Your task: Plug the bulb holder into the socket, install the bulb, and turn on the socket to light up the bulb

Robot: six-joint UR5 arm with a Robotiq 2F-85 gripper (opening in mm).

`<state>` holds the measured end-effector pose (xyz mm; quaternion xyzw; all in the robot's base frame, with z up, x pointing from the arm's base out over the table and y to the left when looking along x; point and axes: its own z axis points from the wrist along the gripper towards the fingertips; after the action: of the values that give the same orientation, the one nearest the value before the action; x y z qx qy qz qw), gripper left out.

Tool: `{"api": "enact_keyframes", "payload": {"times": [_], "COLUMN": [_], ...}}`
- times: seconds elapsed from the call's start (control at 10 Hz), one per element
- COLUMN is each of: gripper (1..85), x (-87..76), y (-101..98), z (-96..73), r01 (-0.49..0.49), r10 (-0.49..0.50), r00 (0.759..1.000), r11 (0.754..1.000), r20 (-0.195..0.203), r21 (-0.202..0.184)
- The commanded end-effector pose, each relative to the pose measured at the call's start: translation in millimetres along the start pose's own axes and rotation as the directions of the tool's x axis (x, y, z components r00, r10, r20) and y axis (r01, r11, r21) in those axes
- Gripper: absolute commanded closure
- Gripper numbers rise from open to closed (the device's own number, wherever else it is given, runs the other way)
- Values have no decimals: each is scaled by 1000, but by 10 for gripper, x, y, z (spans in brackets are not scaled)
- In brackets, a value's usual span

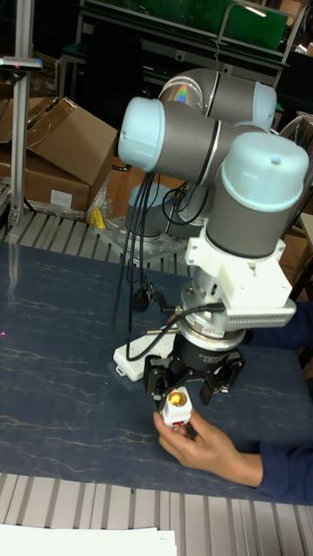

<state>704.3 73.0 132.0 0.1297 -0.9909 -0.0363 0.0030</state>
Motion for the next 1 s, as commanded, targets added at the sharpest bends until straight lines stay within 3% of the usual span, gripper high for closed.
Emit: {"api": "enact_keyframes", "payload": {"times": [0.0,0.7,0.8,0.9], "gripper": [210,317,403,573], "x": [-58,-74,-47,-5], "y": [15,-46,-77,-110], "z": [96,161,161,159], "r01": [11,29,20,-1], "r10": [-11,-29,-20,1], "r00": [1000,1000,1000,1000], "r11": [1000,1000,1000,1000], "r20": [-1,3,-9,-27], "r21": [-2,-2,10,28]}}
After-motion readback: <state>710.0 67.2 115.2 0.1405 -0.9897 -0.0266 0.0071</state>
